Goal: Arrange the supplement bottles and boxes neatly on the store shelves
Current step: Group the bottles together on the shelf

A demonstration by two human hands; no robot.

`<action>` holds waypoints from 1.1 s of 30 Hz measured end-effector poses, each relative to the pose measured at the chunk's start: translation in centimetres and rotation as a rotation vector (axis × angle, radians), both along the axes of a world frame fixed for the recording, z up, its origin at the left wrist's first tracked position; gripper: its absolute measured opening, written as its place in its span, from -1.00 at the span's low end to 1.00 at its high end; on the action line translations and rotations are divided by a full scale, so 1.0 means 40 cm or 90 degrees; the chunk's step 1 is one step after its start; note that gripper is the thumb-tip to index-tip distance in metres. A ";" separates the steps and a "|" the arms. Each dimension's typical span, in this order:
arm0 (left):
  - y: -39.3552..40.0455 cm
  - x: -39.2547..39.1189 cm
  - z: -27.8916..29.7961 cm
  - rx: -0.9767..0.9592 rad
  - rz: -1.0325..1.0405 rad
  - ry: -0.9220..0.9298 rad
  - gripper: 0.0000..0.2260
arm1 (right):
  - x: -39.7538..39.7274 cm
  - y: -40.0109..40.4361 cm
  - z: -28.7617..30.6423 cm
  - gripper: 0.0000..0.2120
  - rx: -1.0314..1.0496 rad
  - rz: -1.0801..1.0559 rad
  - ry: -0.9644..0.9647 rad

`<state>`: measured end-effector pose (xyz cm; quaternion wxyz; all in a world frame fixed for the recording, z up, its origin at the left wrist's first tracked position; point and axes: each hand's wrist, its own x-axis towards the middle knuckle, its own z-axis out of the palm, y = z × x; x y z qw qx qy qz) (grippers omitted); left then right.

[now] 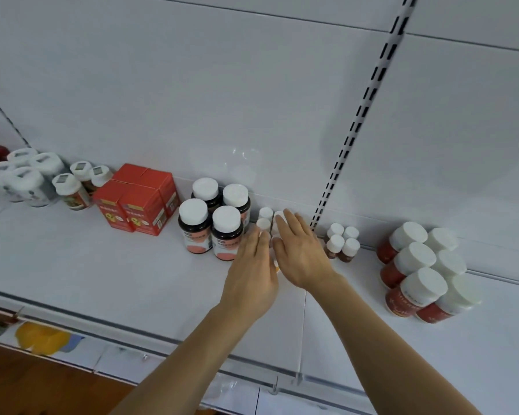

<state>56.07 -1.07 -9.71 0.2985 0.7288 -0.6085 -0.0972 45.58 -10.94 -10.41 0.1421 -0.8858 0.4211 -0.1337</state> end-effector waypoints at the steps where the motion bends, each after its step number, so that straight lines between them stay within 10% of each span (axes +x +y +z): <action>1: -0.007 0.002 -0.003 -0.005 -0.009 0.002 -0.54 | 0.000 0.001 -0.006 -0.31 0.037 -0.023 -0.042; 10: -0.119 0.029 -0.005 0.032 -0.035 0.057 -0.45 | 0.000 0.065 0.013 -0.49 0.427 -0.240 -0.456; 17: -0.172 0.018 -0.013 0.094 0.021 0.052 -0.50 | 0.032 0.045 -0.026 -0.15 0.488 -0.270 -0.514; 33: -0.183 0.012 0.010 0.123 0.069 0.210 -0.58 | 0.078 0.016 -0.067 -0.21 0.540 -0.303 -0.575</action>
